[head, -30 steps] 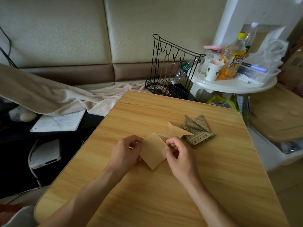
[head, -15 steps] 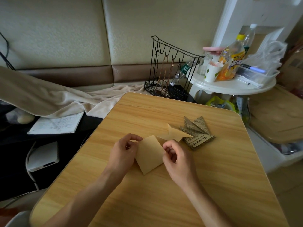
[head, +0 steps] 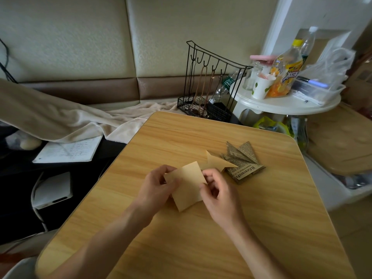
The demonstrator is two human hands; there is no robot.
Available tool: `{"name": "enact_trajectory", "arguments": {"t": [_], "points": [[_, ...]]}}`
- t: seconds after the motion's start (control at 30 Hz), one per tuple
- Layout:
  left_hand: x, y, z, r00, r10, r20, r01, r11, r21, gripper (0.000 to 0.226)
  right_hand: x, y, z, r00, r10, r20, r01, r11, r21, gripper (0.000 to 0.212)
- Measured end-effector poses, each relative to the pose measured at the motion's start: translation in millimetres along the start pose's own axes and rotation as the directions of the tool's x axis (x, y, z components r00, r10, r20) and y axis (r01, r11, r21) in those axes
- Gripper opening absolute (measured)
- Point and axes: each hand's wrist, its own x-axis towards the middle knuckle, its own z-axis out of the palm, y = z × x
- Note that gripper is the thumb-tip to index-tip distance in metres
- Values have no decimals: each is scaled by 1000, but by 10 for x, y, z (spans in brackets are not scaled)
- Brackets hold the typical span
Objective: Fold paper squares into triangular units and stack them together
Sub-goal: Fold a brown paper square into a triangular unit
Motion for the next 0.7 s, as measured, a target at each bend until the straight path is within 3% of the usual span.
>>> {"name": "enact_trajectory", "arguments": {"t": [0.13, 0.23, 0.5, 0.7], "points": [[-1, -28, 12, 997, -52, -50, 50, 998, -43, 2, -9, -35, -17, 999, -35, -5, 35, 999, -21, 24], [17, -15, -6, 988, -99, -116, 89, 992, -89, 13, -10, -45, -19, 999, -40, 7, 40, 999, -9, 23], [36, -16, -7, 992, -80, -94, 69, 992, -110, 15, 16, -146, -93, 975, -180, 132, 185, 982, -32, 45], [32, -9, -7, 993, -91, -79, 79, 986, -146, 27, 10, -123, -82, 964, -208, 168, 215, 976, -27, 42]]}}
